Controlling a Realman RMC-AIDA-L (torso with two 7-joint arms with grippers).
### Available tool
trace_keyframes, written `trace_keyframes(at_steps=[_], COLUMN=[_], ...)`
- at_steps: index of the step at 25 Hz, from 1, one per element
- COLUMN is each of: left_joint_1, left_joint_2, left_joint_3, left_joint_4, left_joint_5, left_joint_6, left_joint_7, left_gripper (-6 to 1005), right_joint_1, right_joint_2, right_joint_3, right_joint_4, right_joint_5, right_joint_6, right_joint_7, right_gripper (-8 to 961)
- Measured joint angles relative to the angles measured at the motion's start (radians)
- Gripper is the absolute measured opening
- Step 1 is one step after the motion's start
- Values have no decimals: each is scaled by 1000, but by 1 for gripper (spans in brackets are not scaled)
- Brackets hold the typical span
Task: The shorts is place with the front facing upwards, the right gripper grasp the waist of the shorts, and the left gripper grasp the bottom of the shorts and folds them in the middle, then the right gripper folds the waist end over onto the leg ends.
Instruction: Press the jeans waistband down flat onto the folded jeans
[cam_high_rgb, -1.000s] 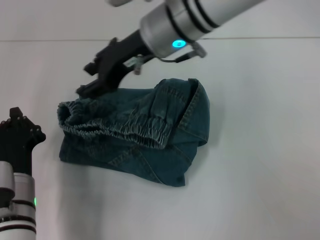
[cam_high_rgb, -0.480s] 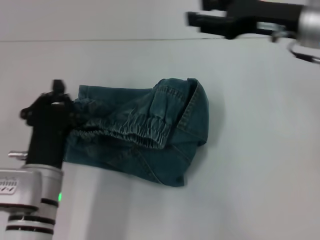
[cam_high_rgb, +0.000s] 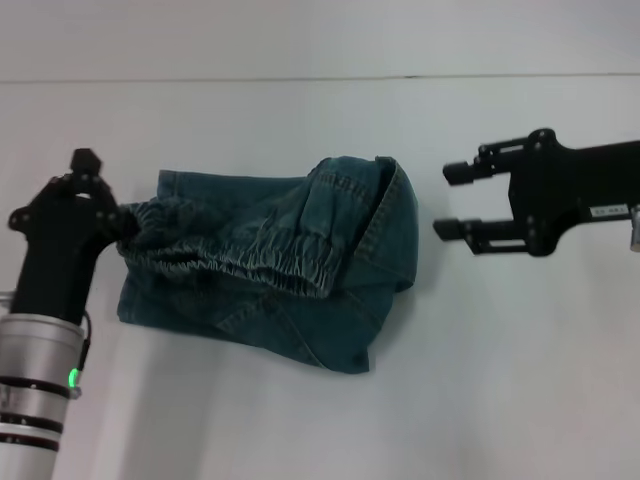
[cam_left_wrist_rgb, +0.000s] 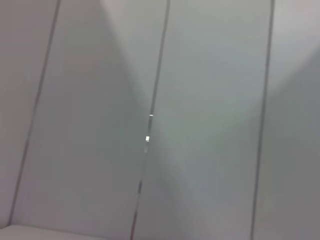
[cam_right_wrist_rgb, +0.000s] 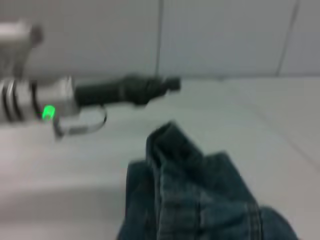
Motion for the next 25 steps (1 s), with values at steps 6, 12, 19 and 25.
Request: trace_keyframes(at_steps=[6,12,19,25], left_joint_1=[12,20,26,26], left_joint_2=[-4,-14,-19,-19], left_joint_3=[-26,-26,-26,-26], left_joint_4=[30,48,62,71], left_joint_5=[-3,-4,-4,-3], left_joint_6=[1,-7,-20,-28], left_joint_7=[-13,-13,-14,-14], left_gripper=[2,2,2,0], right_joint_1=[43,111,182,257], right_joint_2=[5,11,11,12], right_joint_3=[-91,-236,-362,-485], right_joint_4=[-122,-123,-105,-86], right_joint_5=[-155,-248,-288,-370], right_joint_6=[-36,8,63,96], right_joint_7=[-6,-39,-50,-62], right_gripper=[612,611,612,611])
